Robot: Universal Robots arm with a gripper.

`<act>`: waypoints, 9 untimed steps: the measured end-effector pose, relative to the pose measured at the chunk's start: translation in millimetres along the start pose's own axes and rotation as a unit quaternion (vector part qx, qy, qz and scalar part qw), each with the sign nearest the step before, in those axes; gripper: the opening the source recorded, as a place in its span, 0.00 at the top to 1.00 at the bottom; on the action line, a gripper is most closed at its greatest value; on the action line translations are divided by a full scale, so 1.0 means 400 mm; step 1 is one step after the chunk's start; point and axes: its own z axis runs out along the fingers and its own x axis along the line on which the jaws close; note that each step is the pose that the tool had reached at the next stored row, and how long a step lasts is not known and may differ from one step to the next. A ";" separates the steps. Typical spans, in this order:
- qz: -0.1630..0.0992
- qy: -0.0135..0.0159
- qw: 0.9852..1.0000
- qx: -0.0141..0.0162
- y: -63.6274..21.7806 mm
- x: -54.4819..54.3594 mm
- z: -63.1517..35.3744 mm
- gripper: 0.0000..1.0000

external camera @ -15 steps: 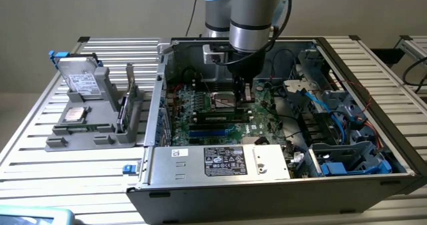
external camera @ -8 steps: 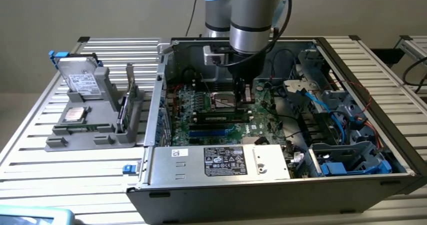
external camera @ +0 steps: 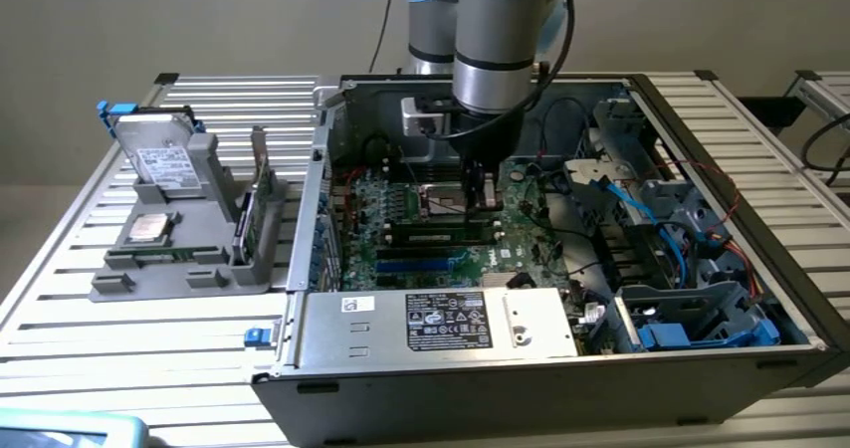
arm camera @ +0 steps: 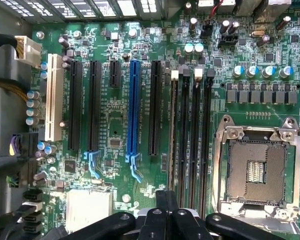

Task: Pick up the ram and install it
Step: 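Press down the ram until it locks into place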

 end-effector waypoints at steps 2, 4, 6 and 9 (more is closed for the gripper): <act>0.000 -0.001 1.000 0.000 0.000 0.000 0.001 0.89; 0.000 -0.001 1.000 0.000 0.001 0.001 -0.018 0.89; 0.000 -0.001 1.000 0.000 0.004 0.004 -0.041 0.89; 0.000 -0.001 1.000 0.000 0.018 0.005 -0.063 0.89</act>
